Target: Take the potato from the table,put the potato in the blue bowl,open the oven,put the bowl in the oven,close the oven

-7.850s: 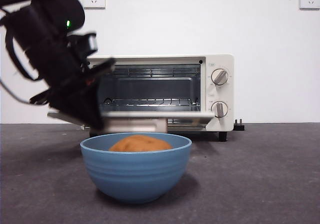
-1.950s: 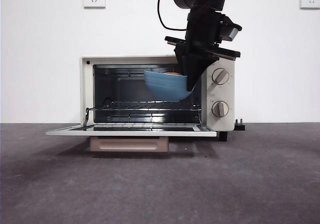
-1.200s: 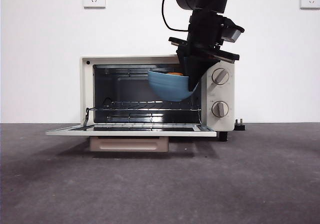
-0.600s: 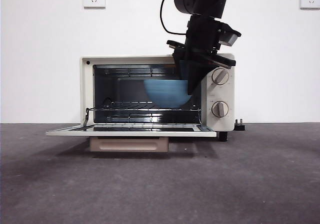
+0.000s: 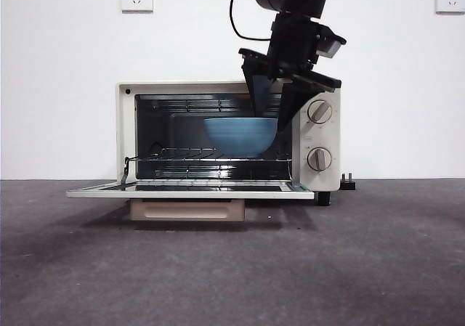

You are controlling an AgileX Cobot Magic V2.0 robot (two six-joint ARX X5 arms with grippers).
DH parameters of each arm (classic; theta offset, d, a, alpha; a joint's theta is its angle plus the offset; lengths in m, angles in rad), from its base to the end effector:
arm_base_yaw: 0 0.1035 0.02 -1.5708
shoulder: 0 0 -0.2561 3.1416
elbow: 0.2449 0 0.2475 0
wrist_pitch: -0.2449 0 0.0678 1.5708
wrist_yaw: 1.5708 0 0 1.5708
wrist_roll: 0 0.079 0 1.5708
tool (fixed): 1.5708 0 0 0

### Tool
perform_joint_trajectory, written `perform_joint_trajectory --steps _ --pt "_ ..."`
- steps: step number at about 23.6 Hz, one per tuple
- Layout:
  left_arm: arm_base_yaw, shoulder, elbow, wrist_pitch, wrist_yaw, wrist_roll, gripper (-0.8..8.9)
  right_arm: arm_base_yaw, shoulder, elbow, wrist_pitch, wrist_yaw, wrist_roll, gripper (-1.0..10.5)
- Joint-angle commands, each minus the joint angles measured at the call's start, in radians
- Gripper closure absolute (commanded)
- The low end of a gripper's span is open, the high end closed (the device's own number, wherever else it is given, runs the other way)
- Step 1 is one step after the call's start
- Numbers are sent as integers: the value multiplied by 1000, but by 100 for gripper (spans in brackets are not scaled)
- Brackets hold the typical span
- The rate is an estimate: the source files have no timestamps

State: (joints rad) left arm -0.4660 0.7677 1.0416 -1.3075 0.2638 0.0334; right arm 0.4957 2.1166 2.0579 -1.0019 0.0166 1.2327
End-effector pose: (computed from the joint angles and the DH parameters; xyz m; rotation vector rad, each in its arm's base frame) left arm 0.1019 -0.0743 0.2803 0.1355 1.0389 -0.6802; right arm 0.4122 0.2214 0.2401 0.8277 1.1277 -0.2524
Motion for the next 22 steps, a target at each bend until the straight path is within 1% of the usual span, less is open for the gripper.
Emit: perform_joint_trajectory --steps 1,3,6,8,11,14,16,18,19,20,22 --pt "0 -2 2 3 -2 3 819 2 12 34 -27 3 -26 695" --pt "0 -2 2 3 -2 3 819 2 12 66 -55 3 -48 695" --pt "0 -2 2 3 -2 0 819 2 12 140 -84 2 -134 696" --pt "0 -2 2 4 -2 0 819 3 12 226 -97 -18 -248 696" --pt "0 1 2 19 -3 1 819 10 12 347 -147 -19 -381 697" --pt "1 16 2 51 -2 6 820 10 12 490 -226 -14 -533 697" --pt "1 33 2 85 -2 15 820 10 12 590 -296 8 -661 697" --pt "5 56 2 128 5 15 820 12 12 680 -374 58 -793 697" --pt "8 70 2 153 5 15 821 16 12 707 -375 90 -870 698" --pt "11 85 2 175 5 15 821 23 1 720 -375 93 -929 698" --pt "27 126 2 221 5 24 822 23 -31 730 -375 111 -996 698"
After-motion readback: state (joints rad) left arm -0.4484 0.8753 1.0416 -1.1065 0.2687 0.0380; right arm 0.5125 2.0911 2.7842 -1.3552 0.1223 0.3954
